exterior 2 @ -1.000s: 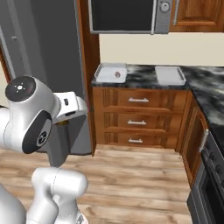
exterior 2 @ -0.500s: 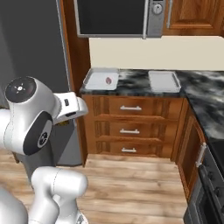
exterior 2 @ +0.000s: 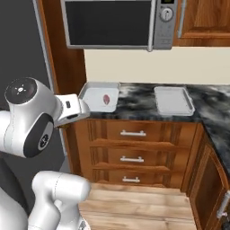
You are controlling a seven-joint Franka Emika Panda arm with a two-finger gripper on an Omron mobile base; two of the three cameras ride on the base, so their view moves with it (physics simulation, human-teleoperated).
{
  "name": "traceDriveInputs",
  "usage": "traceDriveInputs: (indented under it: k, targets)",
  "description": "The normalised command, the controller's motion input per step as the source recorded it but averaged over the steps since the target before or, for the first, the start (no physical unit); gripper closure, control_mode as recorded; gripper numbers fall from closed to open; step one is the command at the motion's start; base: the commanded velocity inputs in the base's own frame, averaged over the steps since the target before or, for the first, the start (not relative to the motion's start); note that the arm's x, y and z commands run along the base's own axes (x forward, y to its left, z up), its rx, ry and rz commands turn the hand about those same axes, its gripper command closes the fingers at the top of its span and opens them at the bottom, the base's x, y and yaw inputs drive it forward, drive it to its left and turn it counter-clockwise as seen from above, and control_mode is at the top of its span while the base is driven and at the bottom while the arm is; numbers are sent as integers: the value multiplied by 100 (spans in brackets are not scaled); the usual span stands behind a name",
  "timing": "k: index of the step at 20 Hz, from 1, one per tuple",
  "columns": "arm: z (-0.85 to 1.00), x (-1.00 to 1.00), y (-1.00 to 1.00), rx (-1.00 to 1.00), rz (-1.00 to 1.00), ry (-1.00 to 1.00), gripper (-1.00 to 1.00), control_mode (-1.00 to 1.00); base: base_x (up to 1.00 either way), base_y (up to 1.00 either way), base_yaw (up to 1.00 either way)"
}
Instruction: Place one sweet potato and one steak in each tupperware on the nearby counter, to pack two identical lunches.
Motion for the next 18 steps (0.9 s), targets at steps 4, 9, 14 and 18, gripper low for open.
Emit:
traceDriveInputs:
  k: [4, 9, 14, 18]
  targets:
    - [0, 0, 0, 0, 0, 0, 100, 100, 76, -26, 0]
    - [0, 0, 0, 0, 0, 0, 100, 100, 70, -16, 2]
    - [0, 0, 0, 0, 0, 0, 100, 100, 64, -22, 3]
    - [0, 0, 0, 0, 0, 0, 100, 100, 61, -31, 5]
